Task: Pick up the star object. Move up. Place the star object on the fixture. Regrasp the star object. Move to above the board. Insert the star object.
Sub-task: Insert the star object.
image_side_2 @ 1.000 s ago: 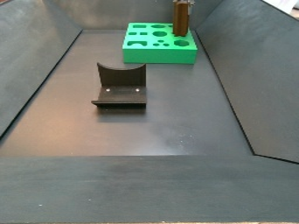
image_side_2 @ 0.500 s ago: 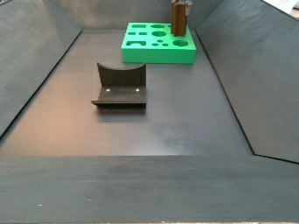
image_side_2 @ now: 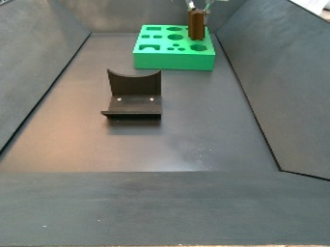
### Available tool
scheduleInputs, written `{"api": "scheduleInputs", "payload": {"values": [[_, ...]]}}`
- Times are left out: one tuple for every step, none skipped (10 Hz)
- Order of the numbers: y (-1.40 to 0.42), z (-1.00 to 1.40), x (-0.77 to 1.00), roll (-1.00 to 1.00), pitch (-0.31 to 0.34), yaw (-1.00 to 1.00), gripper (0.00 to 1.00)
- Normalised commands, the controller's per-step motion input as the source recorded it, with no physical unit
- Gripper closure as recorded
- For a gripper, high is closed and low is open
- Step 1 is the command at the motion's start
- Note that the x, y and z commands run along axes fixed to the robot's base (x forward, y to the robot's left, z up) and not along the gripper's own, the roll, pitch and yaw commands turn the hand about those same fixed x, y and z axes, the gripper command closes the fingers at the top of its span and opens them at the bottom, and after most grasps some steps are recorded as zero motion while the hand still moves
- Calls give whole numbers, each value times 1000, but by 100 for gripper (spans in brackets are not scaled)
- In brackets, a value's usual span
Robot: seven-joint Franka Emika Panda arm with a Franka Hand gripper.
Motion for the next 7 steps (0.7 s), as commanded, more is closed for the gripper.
{"api": "scheduleInputs", "payload": {"values": [[-3, -851, 0, 224, 0, 14, 100], [0, -871, 86, 197, 21, 14, 100], [0, -940, 154, 157, 21, 14, 100], [0, -1000, 166, 107, 0, 9, 100], [63, -429, -46, -36, -181, 0, 100], [-34, 0, 0, 44, 0, 0, 100], [0, 0, 0, 0, 0, 0, 100]]}}
